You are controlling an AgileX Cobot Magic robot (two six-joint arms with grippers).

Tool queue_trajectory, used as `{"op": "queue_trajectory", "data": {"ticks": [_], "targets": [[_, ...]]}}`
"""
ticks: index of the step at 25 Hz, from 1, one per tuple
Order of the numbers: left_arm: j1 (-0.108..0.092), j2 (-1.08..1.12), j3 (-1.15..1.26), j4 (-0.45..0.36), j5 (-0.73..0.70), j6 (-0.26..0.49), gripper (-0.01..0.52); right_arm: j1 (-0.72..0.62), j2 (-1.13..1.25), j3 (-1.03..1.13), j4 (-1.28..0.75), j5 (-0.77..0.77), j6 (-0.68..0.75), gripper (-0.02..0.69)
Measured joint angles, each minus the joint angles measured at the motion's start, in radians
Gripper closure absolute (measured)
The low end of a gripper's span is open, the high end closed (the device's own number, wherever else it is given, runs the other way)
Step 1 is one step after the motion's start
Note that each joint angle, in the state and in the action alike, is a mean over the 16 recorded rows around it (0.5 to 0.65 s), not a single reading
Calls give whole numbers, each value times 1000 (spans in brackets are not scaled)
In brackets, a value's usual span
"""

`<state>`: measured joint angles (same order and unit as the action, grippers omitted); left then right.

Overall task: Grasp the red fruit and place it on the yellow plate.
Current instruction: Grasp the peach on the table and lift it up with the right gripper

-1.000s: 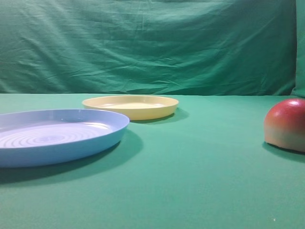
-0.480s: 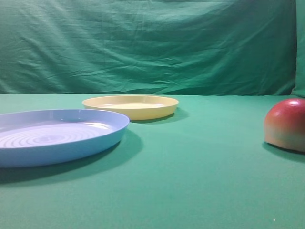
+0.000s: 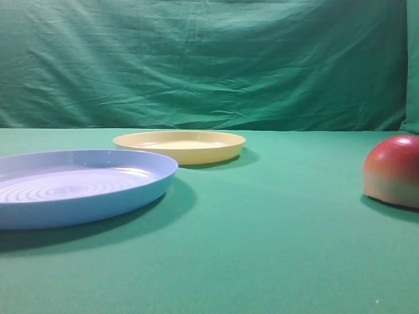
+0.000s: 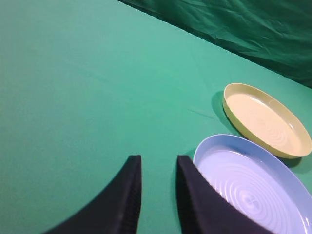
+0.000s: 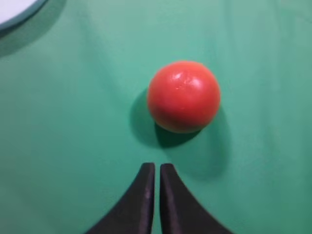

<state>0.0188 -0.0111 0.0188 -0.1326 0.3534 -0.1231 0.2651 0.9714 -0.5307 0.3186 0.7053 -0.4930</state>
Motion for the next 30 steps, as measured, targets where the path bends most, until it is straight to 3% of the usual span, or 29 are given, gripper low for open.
{"op": "queue_trajectory", "data": {"ticks": [11, 15, 21, 30], "targets": [[0, 0, 0, 0, 0, 0, 357, 43, 294, -122, -28, -82, -1, 151], [0, 0, 0, 0, 0, 0, 357, 47, 381, -135, -16, -129, -1, 44], [0, 0, 0, 0, 0, 0, 357, 49, 505, -138, 8, -211, -1, 35], [0, 0, 0, 0, 0, 0, 357, 50, 608, -159, 38, -269, -1, 179]]}}
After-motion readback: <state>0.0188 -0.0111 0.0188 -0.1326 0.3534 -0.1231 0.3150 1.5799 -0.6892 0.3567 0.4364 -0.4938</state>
